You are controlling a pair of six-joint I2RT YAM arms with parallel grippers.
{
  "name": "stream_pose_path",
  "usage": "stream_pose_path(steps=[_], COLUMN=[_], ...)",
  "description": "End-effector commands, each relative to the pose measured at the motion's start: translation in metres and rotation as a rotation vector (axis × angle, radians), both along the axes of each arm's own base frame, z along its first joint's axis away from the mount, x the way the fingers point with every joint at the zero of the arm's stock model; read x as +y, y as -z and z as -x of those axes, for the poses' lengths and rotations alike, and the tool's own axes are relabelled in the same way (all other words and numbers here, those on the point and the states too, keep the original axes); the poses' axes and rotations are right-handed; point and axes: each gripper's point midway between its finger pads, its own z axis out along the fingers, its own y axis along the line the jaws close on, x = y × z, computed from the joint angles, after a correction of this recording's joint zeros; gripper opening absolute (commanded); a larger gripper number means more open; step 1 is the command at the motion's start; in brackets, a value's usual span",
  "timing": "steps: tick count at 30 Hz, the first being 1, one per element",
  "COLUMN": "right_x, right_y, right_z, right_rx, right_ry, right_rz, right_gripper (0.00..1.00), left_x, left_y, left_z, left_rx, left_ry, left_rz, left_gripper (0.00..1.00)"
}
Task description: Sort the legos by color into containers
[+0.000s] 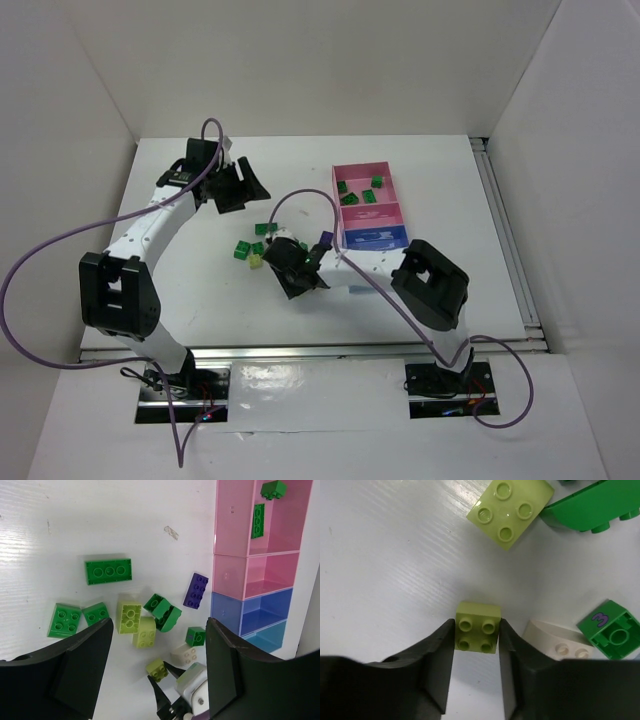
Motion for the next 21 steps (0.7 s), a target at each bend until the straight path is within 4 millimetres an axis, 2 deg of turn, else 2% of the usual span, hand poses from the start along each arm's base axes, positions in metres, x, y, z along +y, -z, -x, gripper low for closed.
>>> stream_pose_path(steps=[1, 2, 3, 5, 6, 7, 8, 10, 11, 13, 14, 17, 18, 21], right_x=[0.000, -0.001, 0.001, -0.005, -0.009, -0.017, -0.030, -0.052, -0.068, -0.088, -0.106, -0.131, -0.145, -0.165], right_y=[-0.023, -0.027, -0.045, -0.065, -0.086, -0.093, -0.101, -0.114, -0.117, -0.126, -0.120, -0.116, -0.111, -0.109], right_z=[-0.012, -0.015, -0.020, -0.030, -0.036, -0.042, -0.055, -0.062, -0.074, -0.082, -0.089, -0.099, -0.105, -0.117], right_rx=[-0.082, -0.095, -0.131, -0.198, -0.234, -0.256, -0.282, -0.300, -0.309, -0.320, -0.310, -0.292, -0.282, -0.280], right_ry=[0.032, 0.041, 0.054, 0.092, 0.117, 0.142, 0.203, 0.267, 0.338, 0.403, 0.461, 0.521, 0.555, 0.610], right_rz=[0.018, 0.026, -0.004, -0.011, -0.044, -0.051, -0.066, -0.097, -0.115, -0.144, -0.138, -0.139, -0.130, -0.131], right_gripper=[0.37, 0.34, 0.34, 0.34, 0.34, 0.34, 0.34, 0.34, 0.34, 0.34, 0.34, 0.35, 0.35, 0.35], left_x=[0.004, 0.004, 0.004, 0.006, 0.008, 0.010, 0.012, 0.015, 0.017, 0.017, 0.017, 0.015, 0.015, 0.012], left_y=[-0.014, -0.014, -0.014, -0.014, -0.009, -0.007, -0.007, -0.001, 0.000, 0.001, 0.001, 0.000, 0.004, 0.004], left_z=[0.001, 0.001, 0.001, 0.000, 0.001, 0.002, 0.001, 0.004, 0.004, 0.005, 0.005, 0.006, 0.005, 0.007], left_rx=[-0.050, -0.050, -0.050, -0.051, -0.042, -0.034, -0.035, -0.017, -0.021, -0.012, -0.012, -0.011, -0.002, -0.002], left_ry=[0.004, 0.004, 0.004, -0.002, -0.013, -0.021, -0.027, -0.038, -0.038, -0.038, -0.038, -0.031, -0.030, -0.021], left_rz=[-0.010, -0.010, -0.010, -0.016, -0.028, -0.038, -0.045, -0.059, -0.073, -0.074, -0.074, -0.067, -0.068, -0.068], left_gripper=[0.78, 0.78, 0.78, 0.78, 0.80, 0.83, 0.87, 0.88, 0.88, 0.88, 0.88, 0.88, 0.88, 0.88])
